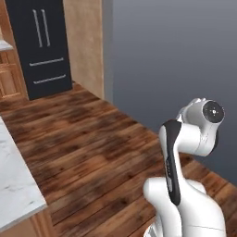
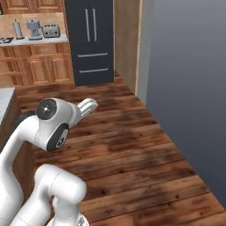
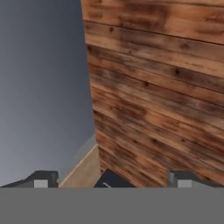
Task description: Retrieve the tupperware and aluminum foil from the cabinet and place them on the dining counter near the plate with avocado and cucumber to prepare for storing leftovers.
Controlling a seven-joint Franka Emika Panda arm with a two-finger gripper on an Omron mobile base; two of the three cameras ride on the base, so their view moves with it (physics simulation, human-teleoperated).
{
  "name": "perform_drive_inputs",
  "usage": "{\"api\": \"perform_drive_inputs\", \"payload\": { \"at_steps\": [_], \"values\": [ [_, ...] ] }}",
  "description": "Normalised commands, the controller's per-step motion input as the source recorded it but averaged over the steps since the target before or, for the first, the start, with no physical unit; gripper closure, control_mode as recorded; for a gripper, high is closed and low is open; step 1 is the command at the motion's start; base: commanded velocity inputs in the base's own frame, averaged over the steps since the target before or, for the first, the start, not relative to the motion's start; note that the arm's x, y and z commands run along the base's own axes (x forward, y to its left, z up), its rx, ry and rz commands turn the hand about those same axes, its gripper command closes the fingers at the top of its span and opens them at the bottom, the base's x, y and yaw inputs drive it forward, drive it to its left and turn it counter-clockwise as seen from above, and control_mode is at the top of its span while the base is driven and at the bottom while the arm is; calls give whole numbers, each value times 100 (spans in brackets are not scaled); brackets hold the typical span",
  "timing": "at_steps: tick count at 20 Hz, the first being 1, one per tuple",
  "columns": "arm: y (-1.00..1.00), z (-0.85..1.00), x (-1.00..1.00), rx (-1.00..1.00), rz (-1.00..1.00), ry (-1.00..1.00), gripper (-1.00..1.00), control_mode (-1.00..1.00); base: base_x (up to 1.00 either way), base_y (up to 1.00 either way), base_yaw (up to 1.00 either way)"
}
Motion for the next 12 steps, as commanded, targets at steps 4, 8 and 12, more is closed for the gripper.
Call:
{"api": "perform_drive_inputs", "payload": {
  "at_steps": [4, 8, 12],
  "values": [
    [0, 0, 0, 0, 0, 0, -100, 100, 100, 3, 41],
    [0, 0, 0, 0, 0, 0, -100, 100, 100, 6, 50],
    [0, 0, 0, 0, 0, 0, -100, 100, 100, 0, 54]
  ]
}}
